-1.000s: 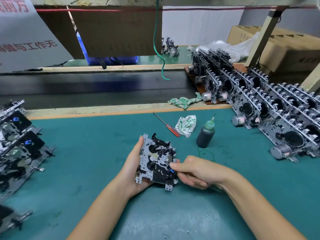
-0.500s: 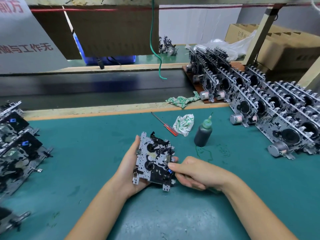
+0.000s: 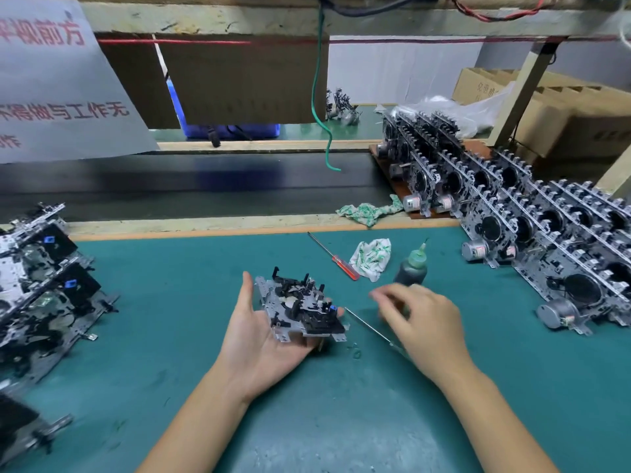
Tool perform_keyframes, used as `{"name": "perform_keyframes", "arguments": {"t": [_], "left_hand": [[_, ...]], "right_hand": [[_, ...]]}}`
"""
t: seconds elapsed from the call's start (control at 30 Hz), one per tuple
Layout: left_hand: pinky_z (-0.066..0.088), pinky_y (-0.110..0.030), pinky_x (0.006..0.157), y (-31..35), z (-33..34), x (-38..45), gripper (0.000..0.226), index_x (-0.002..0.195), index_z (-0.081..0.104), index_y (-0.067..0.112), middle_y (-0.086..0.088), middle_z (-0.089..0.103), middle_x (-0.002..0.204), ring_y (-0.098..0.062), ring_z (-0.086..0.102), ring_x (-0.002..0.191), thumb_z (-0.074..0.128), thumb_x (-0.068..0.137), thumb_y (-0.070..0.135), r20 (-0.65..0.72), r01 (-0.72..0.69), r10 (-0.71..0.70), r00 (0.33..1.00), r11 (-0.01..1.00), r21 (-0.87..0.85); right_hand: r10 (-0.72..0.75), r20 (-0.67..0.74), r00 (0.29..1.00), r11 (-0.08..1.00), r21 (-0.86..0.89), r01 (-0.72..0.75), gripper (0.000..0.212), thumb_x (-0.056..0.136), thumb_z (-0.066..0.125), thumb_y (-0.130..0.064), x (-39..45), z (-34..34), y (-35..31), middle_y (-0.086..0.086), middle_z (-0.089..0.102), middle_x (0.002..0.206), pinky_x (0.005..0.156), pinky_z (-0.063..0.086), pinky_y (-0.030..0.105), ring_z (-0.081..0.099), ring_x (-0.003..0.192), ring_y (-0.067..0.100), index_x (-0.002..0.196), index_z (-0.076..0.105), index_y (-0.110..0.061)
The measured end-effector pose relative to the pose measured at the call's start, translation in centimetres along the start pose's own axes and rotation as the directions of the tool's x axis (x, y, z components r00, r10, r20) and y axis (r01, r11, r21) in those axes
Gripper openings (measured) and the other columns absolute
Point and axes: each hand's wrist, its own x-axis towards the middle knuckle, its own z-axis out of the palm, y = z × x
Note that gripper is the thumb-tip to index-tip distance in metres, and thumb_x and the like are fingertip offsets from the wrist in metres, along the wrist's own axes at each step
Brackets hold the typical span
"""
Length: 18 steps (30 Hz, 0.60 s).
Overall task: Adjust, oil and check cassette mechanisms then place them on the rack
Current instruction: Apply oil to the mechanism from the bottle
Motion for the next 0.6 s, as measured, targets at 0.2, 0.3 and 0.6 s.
{"name": "perform_keyframes", "arguments": {"t": [0.2, 0.3, 0.6], "left_hand": [[0.043, -0.056, 0.097, -0.8, -0.7, 0.4, 0.081, 0.128, 0.056, -0.005, -0.031, 0.049, 0.134, -0.046, 0.052, 0.120, 0.039, 0.085, 0.063, 0.044, 0.047, -0.051, 0.998, 0.996, 0.080], [0.040, -0.052, 0.100, -1.3, -0.7, 0.6, 0.075, 0.125, 0.058, -0.002, -0.030, 0.048, 0.135, -0.044, 0.052, 0.120, 0.036, 0.089, 0.059, 0.083, 0.070, -0.084, 0.993, 0.985, 0.155], [0.050, -0.052, 0.093, -1.5, -1.2, 0.9, 0.073, 0.125, 0.058, -0.002, -0.030, 0.050, 0.133, -0.044, 0.055, 0.118, 0.035, 0.090, 0.058, 0.118, 0.108, -0.130, 0.985, 0.978, 0.180]], "right_hand": [[0.416, -0.213, 0.884, 0.845, 0.449, -0.290, 0.056, 0.070, 0.081, -0.018, 0.9, 0.2, 1.7, 0.000, 0.049, 0.104, 0.084, 0.042, 0.036, 0.049, 0.098, 0.020, 0.108, 0.040, -0.023], [0.478, 0.030, 0.878, 0.785, 0.433, -0.442, 0.052, 0.077, 0.077, -0.013, 1.1, 0.8, 2.6, -0.001, 0.049, 0.112, 0.088, 0.037, 0.030, 0.049, 0.107, 0.022, 0.110, 0.037, -0.019], [0.421, 0.083, 0.903, 0.729, 0.562, -0.391, 0.010, 0.096, 0.051, -0.020, 1.4, 0.6, 1.9, -0.010, 0.056, 0.088, 0.063, 0.041, 0.017, 0.053, 0.061, 0.004, 0.105, 0.049, -0.025]]}}
